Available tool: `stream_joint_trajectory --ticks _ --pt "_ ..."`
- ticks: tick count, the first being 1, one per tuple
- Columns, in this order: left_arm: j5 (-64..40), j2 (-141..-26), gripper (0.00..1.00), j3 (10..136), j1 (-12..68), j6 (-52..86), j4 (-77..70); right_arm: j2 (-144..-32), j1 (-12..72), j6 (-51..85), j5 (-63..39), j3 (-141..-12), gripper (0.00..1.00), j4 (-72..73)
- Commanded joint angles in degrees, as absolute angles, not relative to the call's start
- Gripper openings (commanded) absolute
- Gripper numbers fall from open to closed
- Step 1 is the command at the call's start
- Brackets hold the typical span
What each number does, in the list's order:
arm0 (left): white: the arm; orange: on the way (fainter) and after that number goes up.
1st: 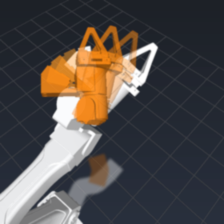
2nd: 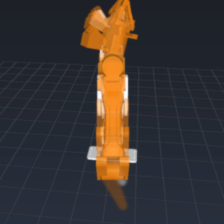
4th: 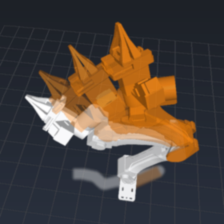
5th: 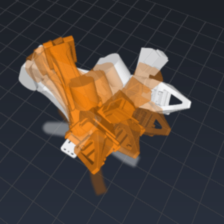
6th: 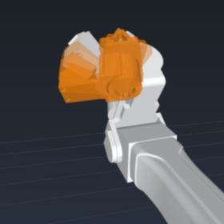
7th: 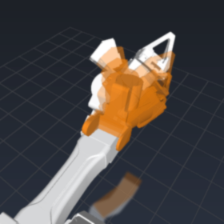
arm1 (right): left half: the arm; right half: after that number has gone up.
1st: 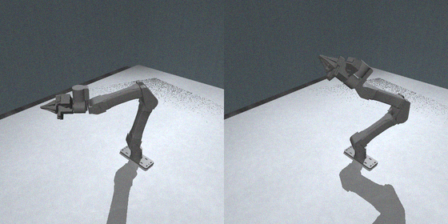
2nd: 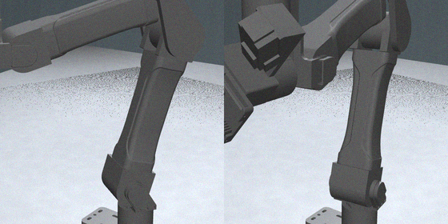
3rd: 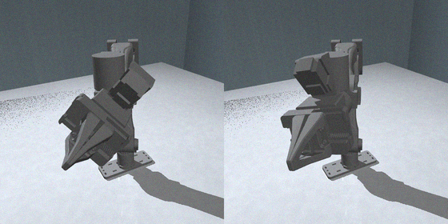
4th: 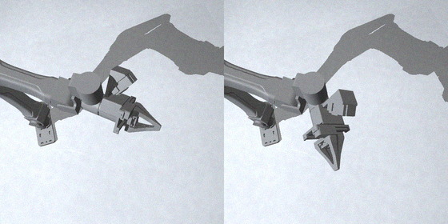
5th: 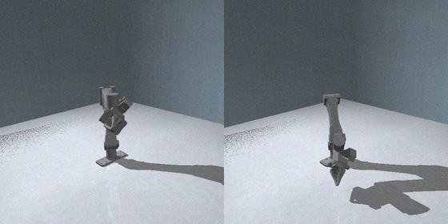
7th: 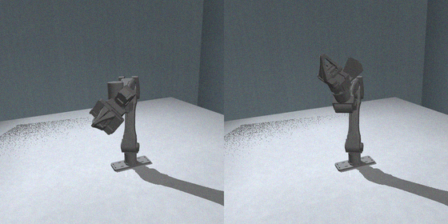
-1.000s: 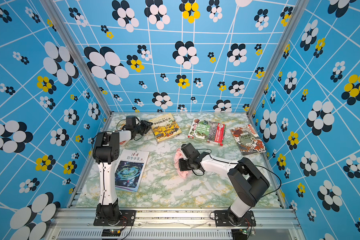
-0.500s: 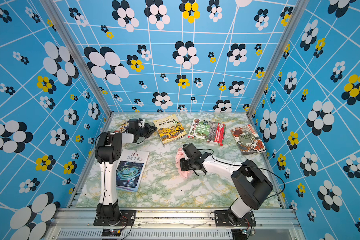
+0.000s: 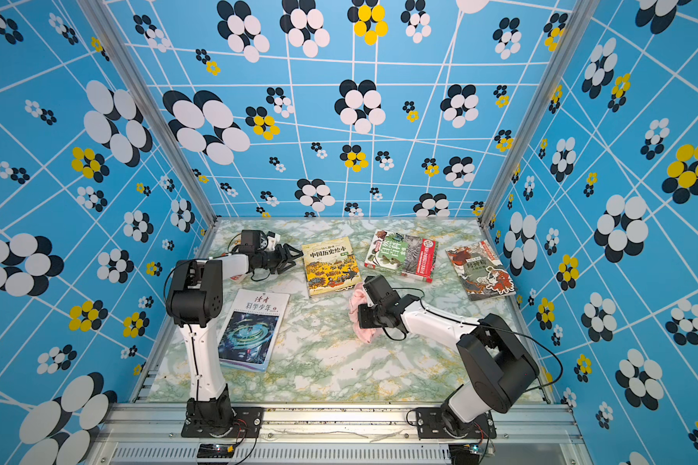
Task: Wipe the cover of the book
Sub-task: Pick up the book from the book.
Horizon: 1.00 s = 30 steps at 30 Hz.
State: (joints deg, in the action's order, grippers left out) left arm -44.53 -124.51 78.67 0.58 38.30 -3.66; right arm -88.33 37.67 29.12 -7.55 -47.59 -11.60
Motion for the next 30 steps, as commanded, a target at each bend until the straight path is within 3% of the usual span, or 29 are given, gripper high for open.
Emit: stream_joint_trajectory --ticks 1,9,19,30 --pt "-41.4 -121.9 0.71 76.9 0.7 39.2 -4.8 -86.7 37.3 28.9 -7.2 -46.7 0.0 -11.0" --pt "-43.1 -124.9 0.78 78.5 2.5 50.4 -19.9 -88.5 37.3 28.3 -4.2 -49.6 0.0 -10.5" --pt "-40.3 -130.1 0.82 84.3 4.1 51.7 -17.2 -93.0 32.2 26.0 2.0 -58.7 0.0 -14.2" --pt "-39.5 -133.5 0.83 87.1 5.6 51.2 -15.1 -104.2 28.1 27.2 -0.7 -63.3 0.0 -10.7"
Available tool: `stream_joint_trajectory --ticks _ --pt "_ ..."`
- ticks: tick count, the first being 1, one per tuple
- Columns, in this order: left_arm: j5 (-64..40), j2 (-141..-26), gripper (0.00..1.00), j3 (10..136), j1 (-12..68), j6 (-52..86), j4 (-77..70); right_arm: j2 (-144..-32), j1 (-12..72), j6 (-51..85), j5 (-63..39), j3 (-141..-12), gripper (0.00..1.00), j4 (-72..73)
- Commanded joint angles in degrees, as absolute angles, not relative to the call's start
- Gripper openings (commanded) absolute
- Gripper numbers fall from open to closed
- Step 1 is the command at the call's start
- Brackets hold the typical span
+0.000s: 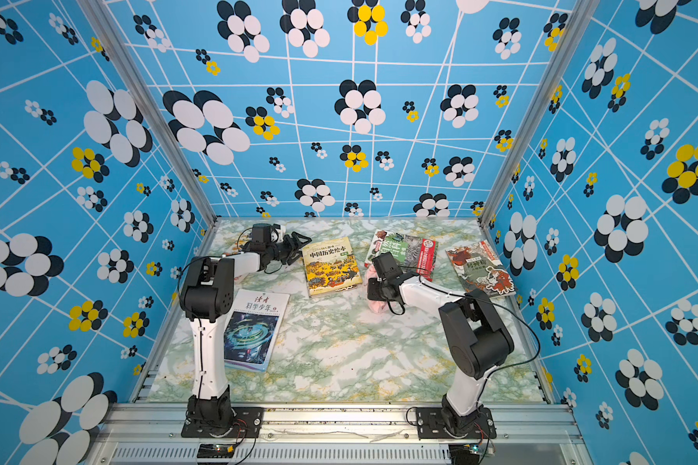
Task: Wipe the cover of the book
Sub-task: Pick up the book from the book.
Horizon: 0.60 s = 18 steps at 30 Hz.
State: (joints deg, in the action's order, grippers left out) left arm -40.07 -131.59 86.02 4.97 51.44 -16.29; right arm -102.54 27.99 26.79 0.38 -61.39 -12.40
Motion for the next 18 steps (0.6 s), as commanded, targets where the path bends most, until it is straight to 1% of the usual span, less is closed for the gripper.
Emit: stream_joint_trajectory --ticks 1,5,8,11,14,16,18 --pt "-39.5 -133.5 0.83 87.1 5.7 51.0 -14.9 -105.1 28.1 27.5 -1.3 -63.3 0.0 -10.2" --pt "-40.8 -134.1 0.82 87.8 6.6 50.8 -13.9 -107.7 28.2 28.8 -4.7 -63.0 0.0 -7.8" --pt "-43.2 -133.8 0.76 87.2 8.2 51.0 -14.4 -108.9 28.1 29.9 -6.6 -62.8 0.0 -6.3" --pt "-46.2 -132.5 0.62 84.7 9.3 52.9 -18.2 -109.1 28.1 30.6 -8.1 -62.0 0.0 -5.2" --pt "-47.6 -130.9 0.51 83.0 9.2 55.0 -21.5 -108.7 28.1 31.1 -8.5 -60.8 0.0 -4.2" --pt "-48.3 -130.3 0.37 83.3 9.3 55.2 -21.2 -108.6 28.1 31.2 -8.7 -60.3 0.0 -4.1" --pt "-48.9 -130.2 0.3 83.7 9.5 55.2 -20.9 -108.1 28.1 31.3 -8.7 -59.8 0.0 -4.0"
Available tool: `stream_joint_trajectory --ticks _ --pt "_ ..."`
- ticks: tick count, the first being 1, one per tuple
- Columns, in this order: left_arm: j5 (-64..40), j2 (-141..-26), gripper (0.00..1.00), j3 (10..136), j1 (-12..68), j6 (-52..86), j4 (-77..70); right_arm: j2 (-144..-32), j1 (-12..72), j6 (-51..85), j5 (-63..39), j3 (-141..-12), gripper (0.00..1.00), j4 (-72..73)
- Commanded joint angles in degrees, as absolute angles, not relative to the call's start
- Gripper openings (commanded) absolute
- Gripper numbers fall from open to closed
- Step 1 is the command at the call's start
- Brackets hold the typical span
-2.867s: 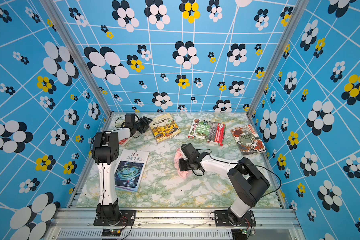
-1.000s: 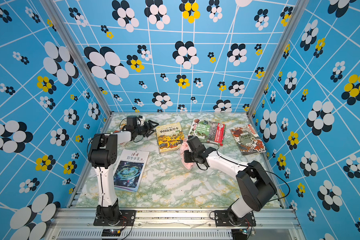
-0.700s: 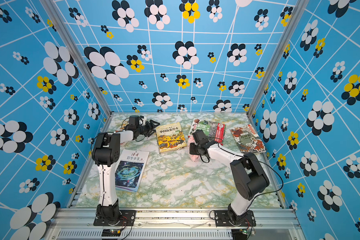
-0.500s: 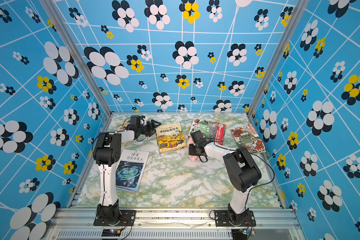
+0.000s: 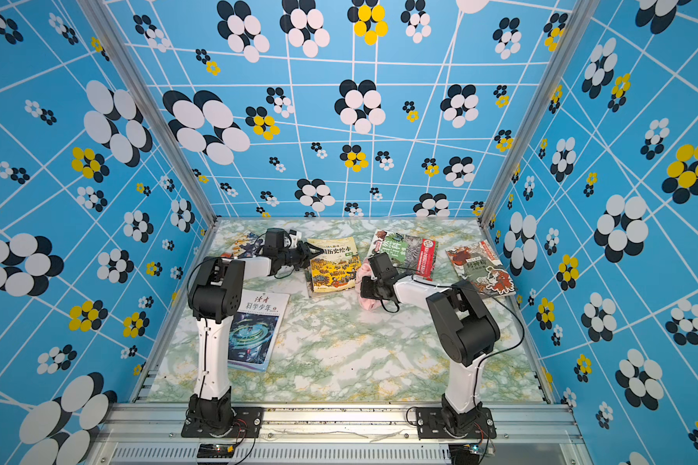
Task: Wipe the cover of the book
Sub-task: Pick up the book from the book.
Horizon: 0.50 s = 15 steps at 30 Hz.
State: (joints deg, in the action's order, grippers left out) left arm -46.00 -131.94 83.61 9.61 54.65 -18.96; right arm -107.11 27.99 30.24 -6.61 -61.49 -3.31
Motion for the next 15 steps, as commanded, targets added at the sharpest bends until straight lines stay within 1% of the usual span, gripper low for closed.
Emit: stream_joint_trajectory --ticks 1,6,9,11,15 --pt "-49.2 -130.0 0.25 83.8 9.6 54.9 -20.3 -107.4 28.1 31.3 -8.4 -59.4 0.0 -4.0" --pt "-49.8 -126.6 0.11 80.3 9.5 53.1 -19.0 -100.5 27.2 29.6 -5.7 -56.4 0.0 -6.2" --pt "-50.9 -123.8 0.07 76.7 9.8 53.0 -20.0 -94.9 25.8 27.8 -4.2 -54.0 0.0 -9.0" --pt "-51.4 -121.5 0.07 72.9 10.1 53.6 -21.8 -91.0 25.3 26.2 -2.7 -52.9 0.0 -11.4" --pt "-52.1 -116.5 0.06 61.1 11.9 57.8 -30.8 -82.8 25.2 23.2 0.2 -52.1 0.0 -16.8"
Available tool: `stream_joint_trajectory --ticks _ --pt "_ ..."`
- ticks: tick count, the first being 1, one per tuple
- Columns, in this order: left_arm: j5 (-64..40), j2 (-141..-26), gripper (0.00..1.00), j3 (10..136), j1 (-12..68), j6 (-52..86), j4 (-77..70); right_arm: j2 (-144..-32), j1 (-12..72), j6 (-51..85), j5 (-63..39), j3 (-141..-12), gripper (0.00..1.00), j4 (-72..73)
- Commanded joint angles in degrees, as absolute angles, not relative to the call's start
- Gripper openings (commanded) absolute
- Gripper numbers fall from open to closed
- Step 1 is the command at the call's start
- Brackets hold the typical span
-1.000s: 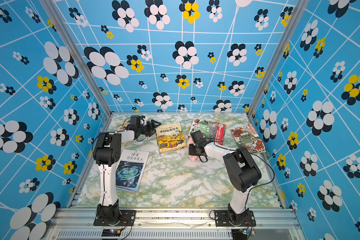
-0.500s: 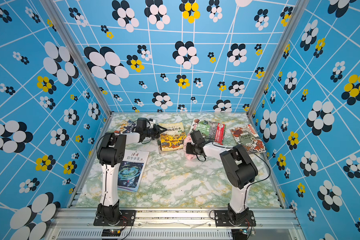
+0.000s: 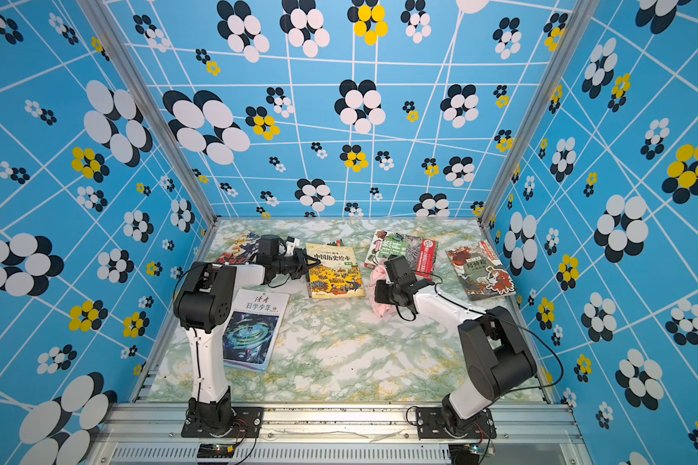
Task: Wipe the cover of the book
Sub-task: Pick up the book from the book, then wipe the dirt from the cover of the book.
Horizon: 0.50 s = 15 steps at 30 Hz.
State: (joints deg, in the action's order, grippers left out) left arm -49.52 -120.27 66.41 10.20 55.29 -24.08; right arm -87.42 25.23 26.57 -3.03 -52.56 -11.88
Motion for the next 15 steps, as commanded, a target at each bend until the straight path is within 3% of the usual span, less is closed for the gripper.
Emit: stream_joint_trajectory --ticks 1,7,13,15 --pt "-52.1 -115.2 0.06 57.9 12.7 59.1 -33.7 -81.0 25.1 22.9 0.6 -52.1 0.0 -17.9" --pt "-48.8 -109.8 0.04 42.4 20.6 62.8 -44.1 -76.0 25.4 24.1 -3.6 -50.8 0.0 -18.9" --pt "-39.8 -103.3 0.05 34.2 29.8 58.9 -38.2 -79.6 30.2 27.2 -3.2 -47.9 0.0 -14.4" --pt "-37.6 -102.3 0.12 32.6 31.2 59.1 -38.0 -82.1 32.4 28.9 -3.5 -47.3 0.0 -12.5"
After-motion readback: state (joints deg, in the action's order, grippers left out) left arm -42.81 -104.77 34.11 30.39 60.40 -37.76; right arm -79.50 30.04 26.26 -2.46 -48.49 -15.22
